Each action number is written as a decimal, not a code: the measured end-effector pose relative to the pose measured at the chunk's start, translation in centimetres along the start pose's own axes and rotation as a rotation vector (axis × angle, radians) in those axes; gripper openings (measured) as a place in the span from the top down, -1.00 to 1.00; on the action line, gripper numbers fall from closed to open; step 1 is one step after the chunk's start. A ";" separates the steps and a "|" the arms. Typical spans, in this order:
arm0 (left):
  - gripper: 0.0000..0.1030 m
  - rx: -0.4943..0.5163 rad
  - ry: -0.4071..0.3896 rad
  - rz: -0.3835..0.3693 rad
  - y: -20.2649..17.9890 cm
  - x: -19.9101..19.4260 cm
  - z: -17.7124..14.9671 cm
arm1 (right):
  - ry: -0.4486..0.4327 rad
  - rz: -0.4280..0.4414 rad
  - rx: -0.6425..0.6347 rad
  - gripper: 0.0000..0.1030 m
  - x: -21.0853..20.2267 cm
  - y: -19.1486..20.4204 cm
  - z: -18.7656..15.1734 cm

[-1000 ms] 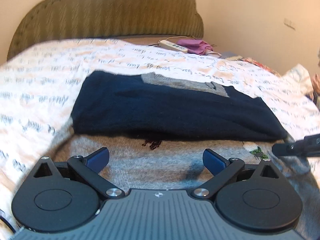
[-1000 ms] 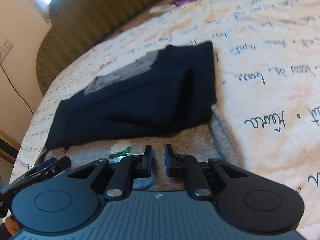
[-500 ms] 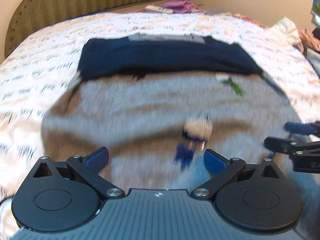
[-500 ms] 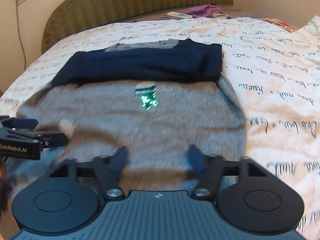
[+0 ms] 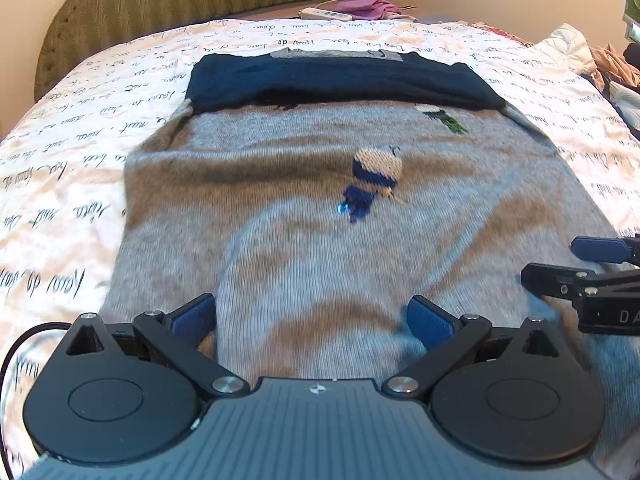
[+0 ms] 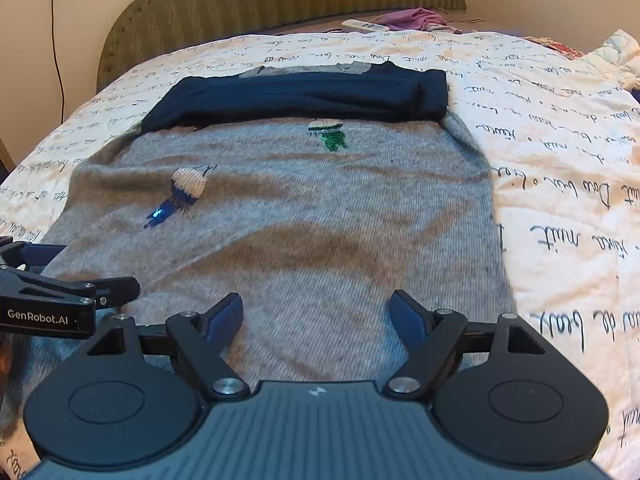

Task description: Fold small clothes

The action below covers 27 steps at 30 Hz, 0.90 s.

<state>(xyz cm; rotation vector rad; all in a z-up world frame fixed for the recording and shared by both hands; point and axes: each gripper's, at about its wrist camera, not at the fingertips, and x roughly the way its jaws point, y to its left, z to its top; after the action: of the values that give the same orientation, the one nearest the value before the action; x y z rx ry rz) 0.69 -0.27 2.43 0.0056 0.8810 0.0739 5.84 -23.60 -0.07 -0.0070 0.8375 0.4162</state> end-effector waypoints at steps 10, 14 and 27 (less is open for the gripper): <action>-1.00 -0.005 -0.009 -0.002 0.5 -2.5 -2.5 | -0.004 -0.030 -0.039 -0.57 -2.2 1.2 -2.3; -1.00 -0.014 -0.014 -0.010 2.1 -4.0 -3.8 | -0.006 -0.050 -0.065 -0.61 -2.9 1.7 -3.5; -0.92 -0.456 -0.002 -0.291 16.8 -8.8 -4.9 | -0.010 0.106 0.140 -0.62 -7.6 -3.7 -5.1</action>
<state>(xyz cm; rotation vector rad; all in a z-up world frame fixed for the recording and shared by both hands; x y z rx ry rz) -9.65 15.78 6.69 -0.5468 0.8393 0.0015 -0.95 -30.53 1.41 0.1693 0.8580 0.4559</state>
